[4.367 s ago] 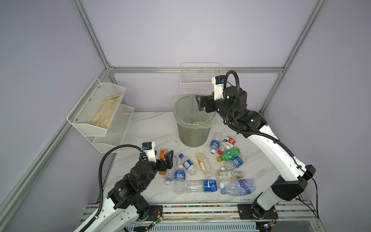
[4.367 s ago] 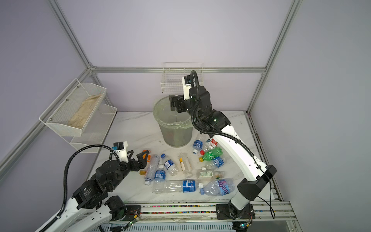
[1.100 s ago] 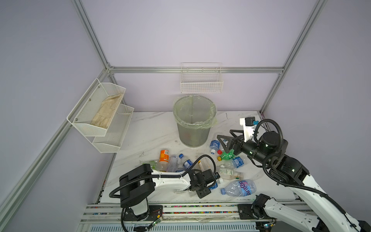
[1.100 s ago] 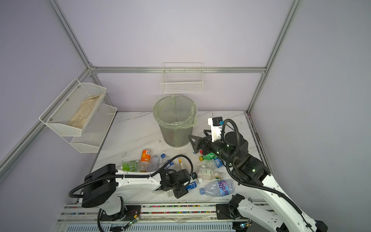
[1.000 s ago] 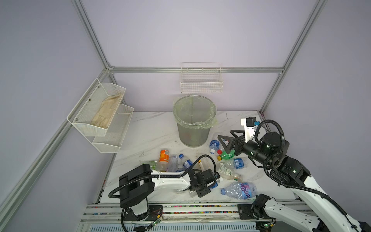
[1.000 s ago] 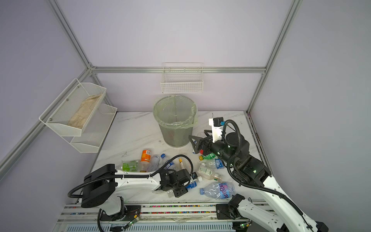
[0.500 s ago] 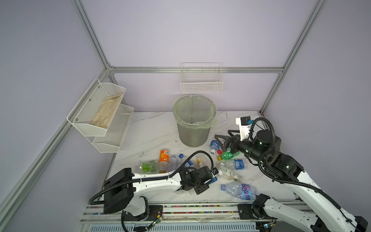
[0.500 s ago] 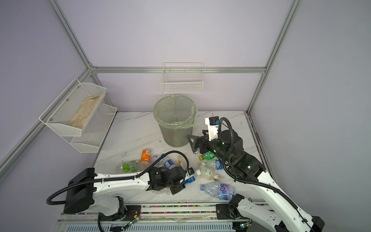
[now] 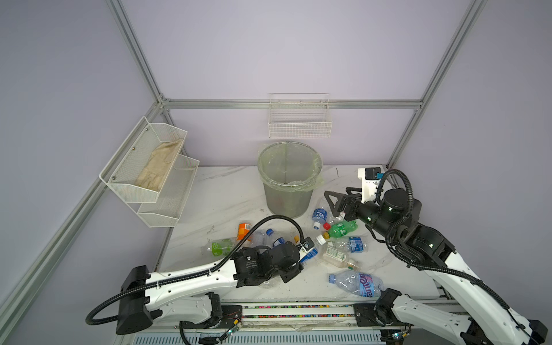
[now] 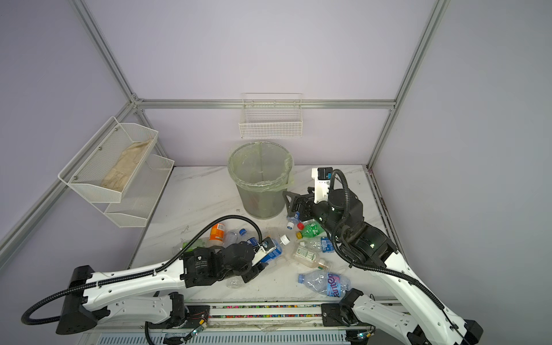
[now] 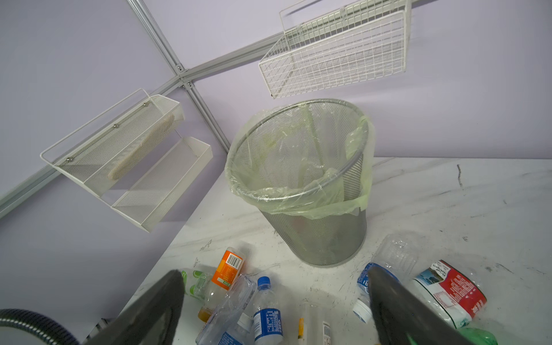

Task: Throw the plastic bottles in the bin
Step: Pick up the plastic bottle from the bottom-center of the table.

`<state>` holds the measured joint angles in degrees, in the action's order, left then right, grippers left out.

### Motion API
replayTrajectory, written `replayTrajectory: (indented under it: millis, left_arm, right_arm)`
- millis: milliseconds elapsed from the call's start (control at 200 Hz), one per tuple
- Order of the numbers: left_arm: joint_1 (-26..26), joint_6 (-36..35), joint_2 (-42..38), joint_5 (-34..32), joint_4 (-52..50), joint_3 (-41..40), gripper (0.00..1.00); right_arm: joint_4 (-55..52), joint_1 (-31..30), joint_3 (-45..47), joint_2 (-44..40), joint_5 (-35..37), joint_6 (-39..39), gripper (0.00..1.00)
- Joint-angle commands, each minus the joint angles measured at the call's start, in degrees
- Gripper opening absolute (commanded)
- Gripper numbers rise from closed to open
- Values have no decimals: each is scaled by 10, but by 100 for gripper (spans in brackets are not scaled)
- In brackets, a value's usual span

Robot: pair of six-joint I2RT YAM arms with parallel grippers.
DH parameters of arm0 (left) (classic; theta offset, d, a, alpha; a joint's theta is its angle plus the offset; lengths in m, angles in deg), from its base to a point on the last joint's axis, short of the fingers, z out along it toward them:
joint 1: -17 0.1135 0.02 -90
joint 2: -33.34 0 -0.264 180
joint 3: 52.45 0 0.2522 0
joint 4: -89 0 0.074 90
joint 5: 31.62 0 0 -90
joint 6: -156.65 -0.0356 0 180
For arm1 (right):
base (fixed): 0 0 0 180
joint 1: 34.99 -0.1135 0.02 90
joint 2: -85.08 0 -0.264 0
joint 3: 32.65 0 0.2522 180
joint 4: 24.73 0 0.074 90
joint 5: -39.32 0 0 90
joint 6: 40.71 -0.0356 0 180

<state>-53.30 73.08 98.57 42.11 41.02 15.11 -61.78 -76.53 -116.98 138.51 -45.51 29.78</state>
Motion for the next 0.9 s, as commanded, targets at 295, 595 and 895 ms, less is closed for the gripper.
replayTrajectory:
  millis: [295,595,895]
  left_arm:
    - [-3,-23,-150,-117,31,64,42]
    - [-3,-101,-272,-217,245,0,41]
    - [-3,-192,-339,-234,432,-73,40]
  right_arm:
    - [-28,-1,-13,-12,168,-61,97]
    - [-26,-1,16,-32,251,-97,97]
    - [-26,-1,34,-30,251,-92,97]
